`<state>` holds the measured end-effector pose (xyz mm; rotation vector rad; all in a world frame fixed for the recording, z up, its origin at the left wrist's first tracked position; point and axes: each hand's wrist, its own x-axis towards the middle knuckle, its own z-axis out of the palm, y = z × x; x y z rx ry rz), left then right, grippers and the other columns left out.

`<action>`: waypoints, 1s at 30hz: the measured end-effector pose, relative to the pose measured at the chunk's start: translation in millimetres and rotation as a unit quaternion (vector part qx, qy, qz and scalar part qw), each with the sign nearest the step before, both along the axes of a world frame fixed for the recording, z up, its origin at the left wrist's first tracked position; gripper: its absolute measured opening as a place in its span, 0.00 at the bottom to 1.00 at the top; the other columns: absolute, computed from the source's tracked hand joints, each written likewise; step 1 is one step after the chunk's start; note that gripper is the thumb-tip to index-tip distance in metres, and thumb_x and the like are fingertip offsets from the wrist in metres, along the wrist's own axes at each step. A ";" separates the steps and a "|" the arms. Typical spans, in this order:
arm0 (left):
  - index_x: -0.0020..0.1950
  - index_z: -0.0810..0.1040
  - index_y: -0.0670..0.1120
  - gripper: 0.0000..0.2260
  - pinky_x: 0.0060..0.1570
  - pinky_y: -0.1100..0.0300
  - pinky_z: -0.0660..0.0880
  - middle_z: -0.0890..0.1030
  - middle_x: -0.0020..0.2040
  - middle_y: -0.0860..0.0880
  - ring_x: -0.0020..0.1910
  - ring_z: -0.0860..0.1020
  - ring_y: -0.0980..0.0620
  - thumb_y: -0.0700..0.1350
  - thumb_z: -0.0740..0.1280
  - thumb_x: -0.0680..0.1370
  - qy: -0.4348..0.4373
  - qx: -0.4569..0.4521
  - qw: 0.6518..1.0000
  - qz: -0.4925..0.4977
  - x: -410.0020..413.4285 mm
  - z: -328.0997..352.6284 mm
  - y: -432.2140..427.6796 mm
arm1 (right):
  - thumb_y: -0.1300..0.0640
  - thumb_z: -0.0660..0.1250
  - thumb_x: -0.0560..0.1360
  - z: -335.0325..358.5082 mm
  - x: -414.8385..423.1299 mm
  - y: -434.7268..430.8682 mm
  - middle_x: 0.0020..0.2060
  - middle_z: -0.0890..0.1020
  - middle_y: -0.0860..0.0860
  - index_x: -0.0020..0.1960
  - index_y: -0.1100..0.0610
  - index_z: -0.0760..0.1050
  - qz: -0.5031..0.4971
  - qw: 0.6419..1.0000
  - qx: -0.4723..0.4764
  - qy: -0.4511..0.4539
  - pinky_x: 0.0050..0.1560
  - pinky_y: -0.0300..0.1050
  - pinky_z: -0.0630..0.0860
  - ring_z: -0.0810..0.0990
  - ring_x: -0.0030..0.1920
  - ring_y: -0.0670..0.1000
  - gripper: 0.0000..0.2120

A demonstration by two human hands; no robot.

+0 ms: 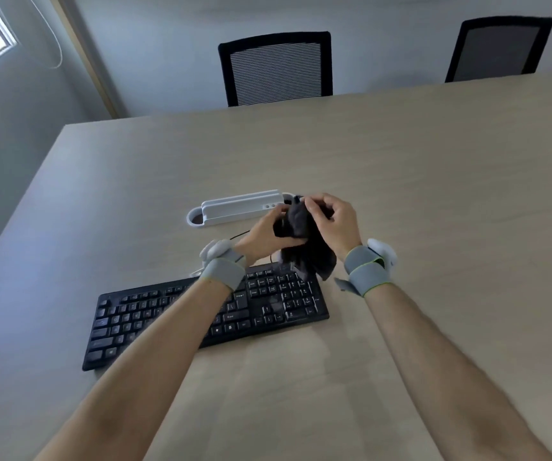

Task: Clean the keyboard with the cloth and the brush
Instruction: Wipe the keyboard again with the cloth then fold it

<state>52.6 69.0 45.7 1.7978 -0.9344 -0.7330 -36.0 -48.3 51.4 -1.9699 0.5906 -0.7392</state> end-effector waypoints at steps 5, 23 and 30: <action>0.39 0.72 0.47 0.11 0.37 0.67 0.78 0.80 0.33 0.53 0.34 0.78 0.58 0.33 0.71 0.69 0.119 -0.050 0.992 0.016 15.1 15.5 50.4 | 0.54 0.68 0.75 29.5 9.1 22.6 0.34 0.82 0.54 0.45 0.63 0.81 0.103 0.993 -0.043 0.041 0.37 0.26 0.68 0.77 0.31 0.36 0.11; 0.46 0.67 0.51 0.27 0.30 0.57 0.80 0.78 0.44 0.43 0.35 0.80 0.48 0.33 0.76 0.56 0.151 0.131 0.978 0.062 15.2 12.3 240.2 | 0.60 0.63 0.78 7.0 16.7 138.6 0.51 0.79 0.57 0.76 0.56 0.55 0.454 0.727 0.145 0.495 0.30 0.34 0.80 0.80 0.30 0.43 0.30; 0.42 0.81 0.50 0.27 0.38 0.65 0.80 0.85 0.40 0.52 0.39 0.83 0.55 0.49 0.83 0.46 0.173 0.034 0.984 0.041 16.1 5.7 253.6 | 0.67 0.64 0.76 -7.5 17.7 166.2 0.34 0.74 0.52 0.66 0.56 0.70 0.498 0.758 0.153 0.392 0.16 0.31 0.71 0.74 0.18 0.40 0.20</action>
